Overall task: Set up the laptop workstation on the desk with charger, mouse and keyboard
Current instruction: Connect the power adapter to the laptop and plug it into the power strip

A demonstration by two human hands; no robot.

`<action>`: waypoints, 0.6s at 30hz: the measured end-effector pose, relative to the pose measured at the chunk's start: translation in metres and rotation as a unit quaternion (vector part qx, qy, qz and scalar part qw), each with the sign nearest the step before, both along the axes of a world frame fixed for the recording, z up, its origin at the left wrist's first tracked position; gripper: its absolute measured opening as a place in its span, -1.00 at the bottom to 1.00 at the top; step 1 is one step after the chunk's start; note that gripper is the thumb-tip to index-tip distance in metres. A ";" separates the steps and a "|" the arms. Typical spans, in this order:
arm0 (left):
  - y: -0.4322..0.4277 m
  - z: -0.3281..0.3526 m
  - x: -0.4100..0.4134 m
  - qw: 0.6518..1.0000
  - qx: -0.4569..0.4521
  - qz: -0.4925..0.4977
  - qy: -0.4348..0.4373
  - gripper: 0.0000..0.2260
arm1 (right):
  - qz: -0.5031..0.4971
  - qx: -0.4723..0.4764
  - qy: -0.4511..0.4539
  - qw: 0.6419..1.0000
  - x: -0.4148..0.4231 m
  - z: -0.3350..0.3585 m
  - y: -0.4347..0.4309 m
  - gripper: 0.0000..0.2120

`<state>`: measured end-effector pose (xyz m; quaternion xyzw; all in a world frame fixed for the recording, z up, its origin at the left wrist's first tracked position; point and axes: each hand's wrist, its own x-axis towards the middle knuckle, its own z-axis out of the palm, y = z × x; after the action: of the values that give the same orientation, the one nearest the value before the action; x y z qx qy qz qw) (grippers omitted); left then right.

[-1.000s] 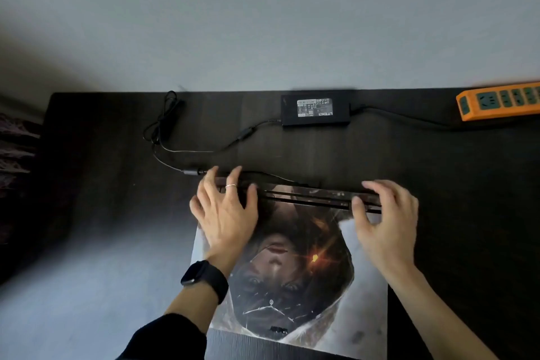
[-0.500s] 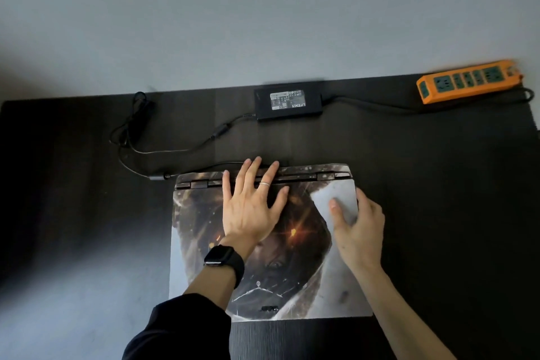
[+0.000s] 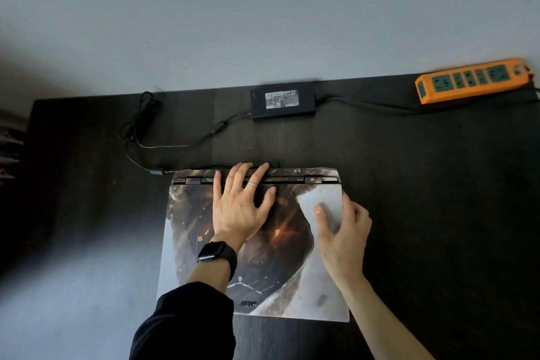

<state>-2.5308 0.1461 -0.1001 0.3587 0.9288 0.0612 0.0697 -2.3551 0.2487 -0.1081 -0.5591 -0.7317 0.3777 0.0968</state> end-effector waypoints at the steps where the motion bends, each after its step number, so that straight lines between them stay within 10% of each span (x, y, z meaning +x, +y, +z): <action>1: -0.002 -0.001 -0.002 1.000 -0.003 0.004 0.004 -0.53 | 0.017 0.004 0.003 1.000 0.000 -0.001 0.000 -0.38; 10: 0.053 -0.001 0.048 0.975 0.040 0.218 0.020 -0.60 | 0.269 0.014 0.004 0.963 0.047 0.003 0.068 -0.54; 18: 0.253 0.008 0.151 0.990 0.029 -0.134 -0.027 -0.51 | 0.096 0.183 -0.108 0.972 0.192 -0.009 0.230 -0.64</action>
<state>-2.3795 0.3990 -0.0924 0.4801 0.8679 0.0877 0.0922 -2.1629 0.4786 -0.1172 -0.4965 -0.8449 0.1818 0.0812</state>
